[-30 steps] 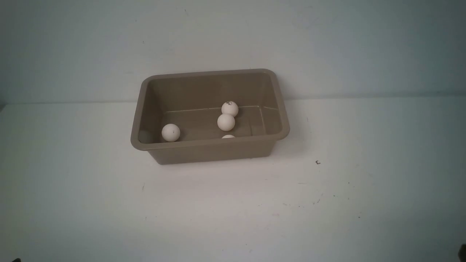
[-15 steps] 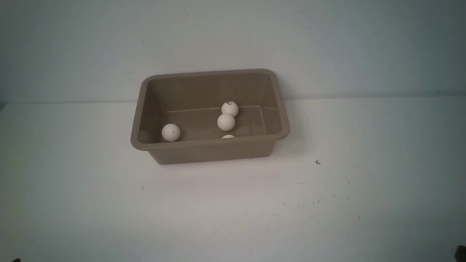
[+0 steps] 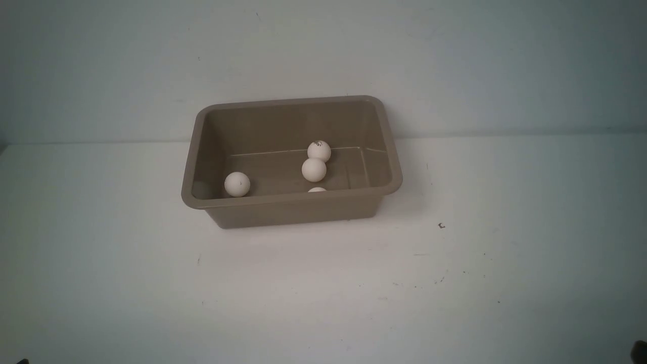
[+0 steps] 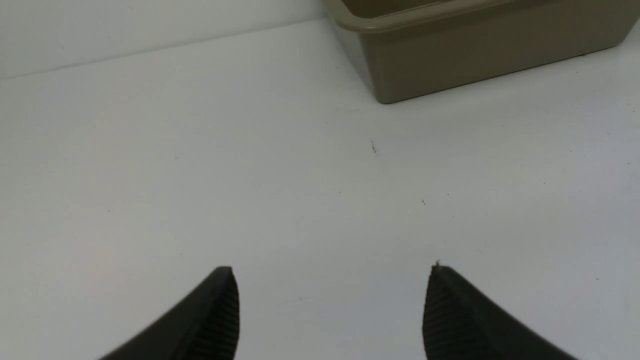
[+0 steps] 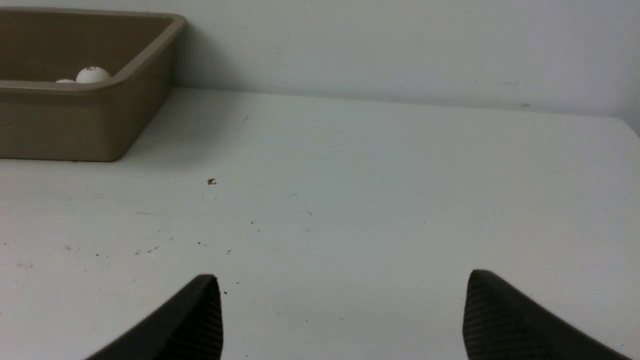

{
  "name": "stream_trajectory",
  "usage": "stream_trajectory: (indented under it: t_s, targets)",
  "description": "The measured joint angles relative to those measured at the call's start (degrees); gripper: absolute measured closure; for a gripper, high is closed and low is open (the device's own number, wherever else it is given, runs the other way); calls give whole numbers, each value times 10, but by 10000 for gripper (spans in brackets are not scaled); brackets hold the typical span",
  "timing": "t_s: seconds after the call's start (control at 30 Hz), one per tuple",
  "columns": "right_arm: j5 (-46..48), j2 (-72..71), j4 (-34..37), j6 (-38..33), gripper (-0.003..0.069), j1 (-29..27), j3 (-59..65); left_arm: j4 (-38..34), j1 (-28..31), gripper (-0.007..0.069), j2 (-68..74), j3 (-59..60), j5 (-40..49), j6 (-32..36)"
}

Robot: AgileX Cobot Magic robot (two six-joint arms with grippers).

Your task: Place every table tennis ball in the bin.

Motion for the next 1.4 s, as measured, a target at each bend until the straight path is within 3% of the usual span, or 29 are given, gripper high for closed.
stream_trajectory:
  t_s: [0.33, 0.43, 0.67, 1.27, 1.4]
  targets:
    - [0, 0, -55, 17, 71, 0, 0, 0, 0, 178, 0, 0, 0, 0]
    - [-4, 0, -134, 105, 71, 0, -1, 0, 0, 178, 0, 0, 0, 0]
    - [-6, 0, -251, 237, 71, 0, -1, 0, 0, 178, 0, 0, 0, 0]
    - [-6, 0, -256, 244, 71, 0, -1, 0, 0, 178, 0, 0, 0, 0]
    - [-6, 0, -255, 276, 71, 0, -1, 0, 0, 178, 0, 0, 0, 0]
